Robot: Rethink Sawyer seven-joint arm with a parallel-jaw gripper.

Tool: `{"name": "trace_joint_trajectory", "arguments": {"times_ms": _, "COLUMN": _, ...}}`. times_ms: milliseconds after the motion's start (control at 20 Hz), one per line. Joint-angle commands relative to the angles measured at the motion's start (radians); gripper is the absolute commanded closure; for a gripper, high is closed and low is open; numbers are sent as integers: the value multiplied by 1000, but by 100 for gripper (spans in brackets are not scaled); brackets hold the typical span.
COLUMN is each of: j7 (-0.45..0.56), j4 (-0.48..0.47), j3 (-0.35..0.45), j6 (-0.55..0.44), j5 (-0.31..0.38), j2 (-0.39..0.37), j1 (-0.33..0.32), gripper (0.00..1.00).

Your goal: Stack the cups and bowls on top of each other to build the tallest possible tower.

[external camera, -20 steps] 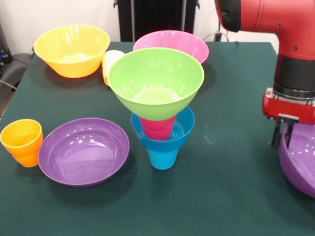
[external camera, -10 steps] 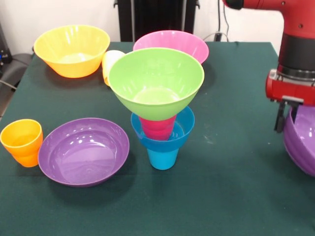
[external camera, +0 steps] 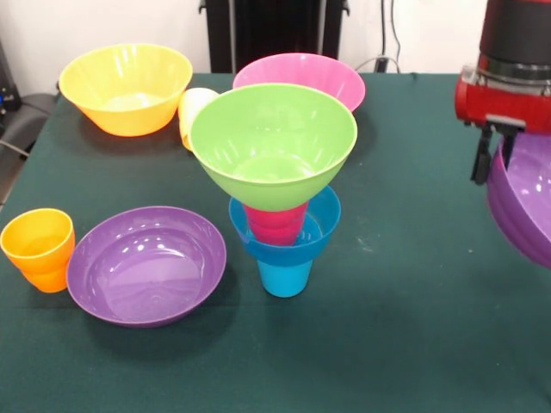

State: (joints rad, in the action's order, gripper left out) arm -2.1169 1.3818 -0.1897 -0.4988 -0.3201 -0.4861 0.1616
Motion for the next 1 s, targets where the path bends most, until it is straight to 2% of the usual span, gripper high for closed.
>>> {"name": "trace_joint_trajectory", "arguments": {"times_ms": 50, "j7": 78, "j4": 88, "j3": 112, "j6": -156, "j5": 65, "j2": -136, "j1": -62, "gripper": 100}}
{"name": "trace_joint_trajectory", "arguments": {"times_ms": 200, "j7": 93, "j4": 115, "j3": 140, "j6": -160, "j5": 69, "j2": -170, "j1": -82, "gripper": 100}}
{"name": "trace_joint_trajectory", "arguments": {"times_ms": 350, "j7": 123, "j4": 191, "j3": 196, "j6": -136, "j5": 52, "j2": -227, "j1": -119, "gripper": 100}}
{"name": "trace_joint_trajectory", "arguments": {"times_ms": 550, "j7": 149, "j4": 244, "j3": 255, "j6": -148, "j5": 38, "j2": -280, "j1": -167, "gripper": 100}}
{"name": "trace_joint_trajectory", "arguments": {"times_ms": 1000, "j7": 182, "j4": 329, "j3": 385, "j6": -149, "j5": 30, "j2": -350, "j1": -273, "gripper": 100}}
